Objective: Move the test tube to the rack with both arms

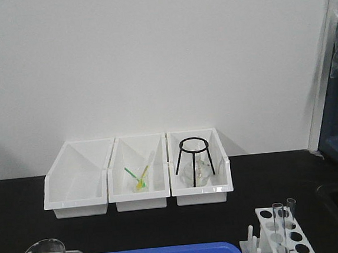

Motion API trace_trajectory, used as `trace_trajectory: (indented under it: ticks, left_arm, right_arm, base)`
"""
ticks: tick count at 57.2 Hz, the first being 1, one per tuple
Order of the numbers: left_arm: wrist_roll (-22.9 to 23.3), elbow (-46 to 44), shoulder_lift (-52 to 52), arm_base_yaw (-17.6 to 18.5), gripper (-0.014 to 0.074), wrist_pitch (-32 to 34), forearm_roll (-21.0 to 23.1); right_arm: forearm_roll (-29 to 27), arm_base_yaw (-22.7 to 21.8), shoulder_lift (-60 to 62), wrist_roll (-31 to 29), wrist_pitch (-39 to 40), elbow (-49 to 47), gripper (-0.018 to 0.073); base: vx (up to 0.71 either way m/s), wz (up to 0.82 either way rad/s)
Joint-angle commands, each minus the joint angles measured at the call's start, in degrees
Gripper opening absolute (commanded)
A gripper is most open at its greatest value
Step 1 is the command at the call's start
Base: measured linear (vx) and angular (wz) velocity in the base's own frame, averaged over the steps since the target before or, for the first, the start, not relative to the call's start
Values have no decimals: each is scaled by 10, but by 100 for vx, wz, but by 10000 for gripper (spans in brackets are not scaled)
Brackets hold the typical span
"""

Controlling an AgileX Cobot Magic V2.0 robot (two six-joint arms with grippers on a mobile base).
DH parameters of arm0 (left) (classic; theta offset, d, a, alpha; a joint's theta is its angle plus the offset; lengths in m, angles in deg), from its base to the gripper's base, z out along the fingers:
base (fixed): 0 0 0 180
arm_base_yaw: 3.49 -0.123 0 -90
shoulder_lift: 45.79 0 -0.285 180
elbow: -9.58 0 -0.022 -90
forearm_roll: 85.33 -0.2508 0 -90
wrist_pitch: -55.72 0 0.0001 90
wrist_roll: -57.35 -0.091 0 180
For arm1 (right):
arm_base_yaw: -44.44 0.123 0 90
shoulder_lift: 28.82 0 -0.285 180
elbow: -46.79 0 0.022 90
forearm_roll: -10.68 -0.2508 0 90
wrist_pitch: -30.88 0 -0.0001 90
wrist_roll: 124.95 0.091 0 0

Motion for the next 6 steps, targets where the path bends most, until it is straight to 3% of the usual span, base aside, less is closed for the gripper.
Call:
trace_trajectory:
  ticks: [1,6]
  left_arm:
    - [0,-17,9,3,-7,47,5]
    - [0,-17,9,3,-7,47,5]
  right_arm:
    - [5,-2,5,-4,47,11,-11]
    - [5,-3,5,-4,47,11,-11]
  base:
    - [0,0]
    - [0,0]
